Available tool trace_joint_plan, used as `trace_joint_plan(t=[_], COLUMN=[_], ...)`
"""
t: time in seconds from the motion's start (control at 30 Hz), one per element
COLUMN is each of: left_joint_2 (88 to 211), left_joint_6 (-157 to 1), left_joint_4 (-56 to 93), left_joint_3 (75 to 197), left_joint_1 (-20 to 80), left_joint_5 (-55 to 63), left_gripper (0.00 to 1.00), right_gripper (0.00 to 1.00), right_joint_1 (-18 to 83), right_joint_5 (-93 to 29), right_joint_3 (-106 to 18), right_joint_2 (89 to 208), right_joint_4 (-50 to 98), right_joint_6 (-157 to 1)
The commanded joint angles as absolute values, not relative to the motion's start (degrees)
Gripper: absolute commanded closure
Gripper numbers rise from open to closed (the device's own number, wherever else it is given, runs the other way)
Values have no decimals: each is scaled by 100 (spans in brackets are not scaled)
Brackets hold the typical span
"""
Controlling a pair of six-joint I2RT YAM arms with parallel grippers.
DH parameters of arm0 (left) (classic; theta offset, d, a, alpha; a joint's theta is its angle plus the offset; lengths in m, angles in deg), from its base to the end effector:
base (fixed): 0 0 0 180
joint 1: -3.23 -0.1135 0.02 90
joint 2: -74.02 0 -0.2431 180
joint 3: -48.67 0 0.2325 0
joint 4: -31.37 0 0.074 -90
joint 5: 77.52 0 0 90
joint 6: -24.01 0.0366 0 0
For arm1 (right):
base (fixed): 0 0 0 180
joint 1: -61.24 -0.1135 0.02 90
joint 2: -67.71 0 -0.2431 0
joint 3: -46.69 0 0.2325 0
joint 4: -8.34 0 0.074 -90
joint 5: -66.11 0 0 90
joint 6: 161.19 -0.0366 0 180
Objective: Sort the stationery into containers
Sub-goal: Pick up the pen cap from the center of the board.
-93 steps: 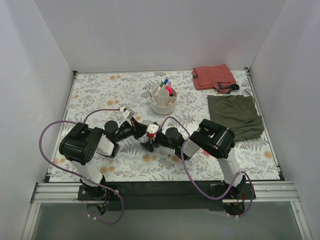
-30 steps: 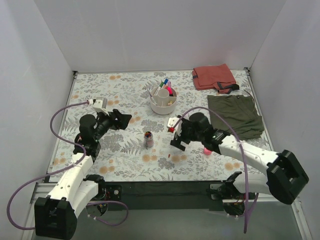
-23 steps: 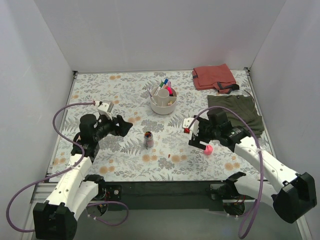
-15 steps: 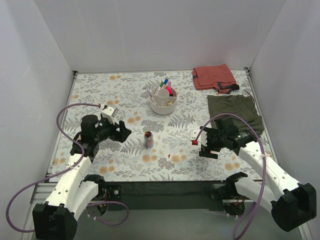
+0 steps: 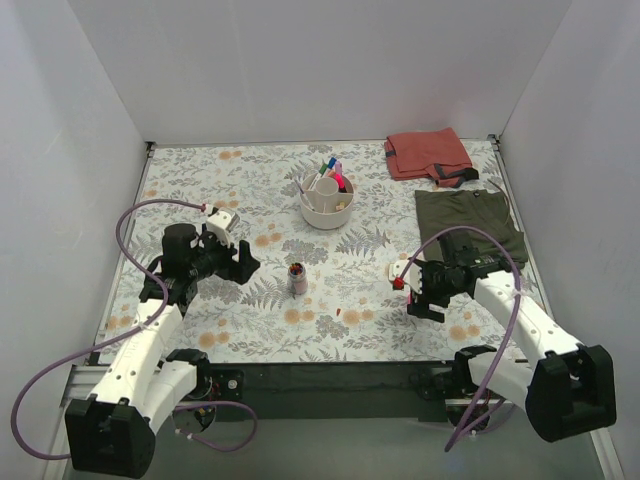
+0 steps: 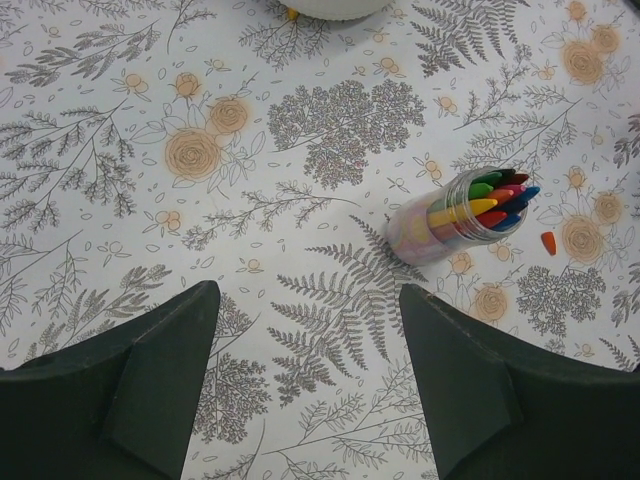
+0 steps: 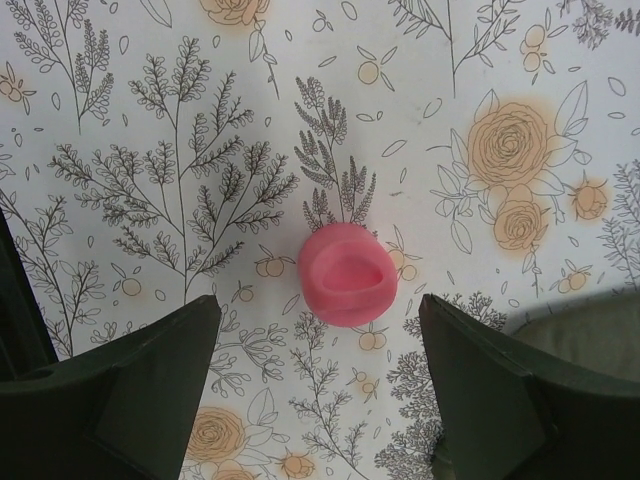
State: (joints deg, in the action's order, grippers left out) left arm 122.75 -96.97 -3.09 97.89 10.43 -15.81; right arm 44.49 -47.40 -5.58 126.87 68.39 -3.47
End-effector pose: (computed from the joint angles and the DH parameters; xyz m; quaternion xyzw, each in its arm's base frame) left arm 0.1766 -0.0398 0.2388 -0.0641 0.8613 -0.3528 0.3599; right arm 0.1570 0.0625 0.1954 -0.6749 0.6829 0.0960 0.2625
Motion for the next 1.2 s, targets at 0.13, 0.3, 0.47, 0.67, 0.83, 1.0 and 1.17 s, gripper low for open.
trace_joint_plan(t=[0.13,0.3,0.47,0.67,0.83,1.0,1.17], left_joint_2=[12534,12587,12631,12623,12623,12649,12684], left_joint_6=[-9482,-9491,-9534,-9570,-9578,-9587,-9570], left_joint_4=[-371,-309,-187,-142,-133,-116,-107], left_joint_3=[10142,10098,9984,9922,9878,9843,9852], left_joint_1=[991,991,991,991,991,991,991], left_joint_5=[-1652,-1634,-1617,-1599,-1608,-1608,-1652], left_gripper=[27,27,28,27,27,27,27], right_gripper=[12,13,15,19,21,24,35], right_joint_1=[4823,4823,4823,4823,4815,4814,4806], right_joint_5=[-5105,-5097,-4956,-4876,-4955,-4999,-5043], right_joint_3=[-1010,-904,-685,-544,-544,-526,-474], right_joint_2=[13468,13644,13627,13758,13829,13934,14066], right_joint_4=[6926,6662,6416,6275,6144,6021,5994], right_joint_6=[465,448,466,484,448,448,474])
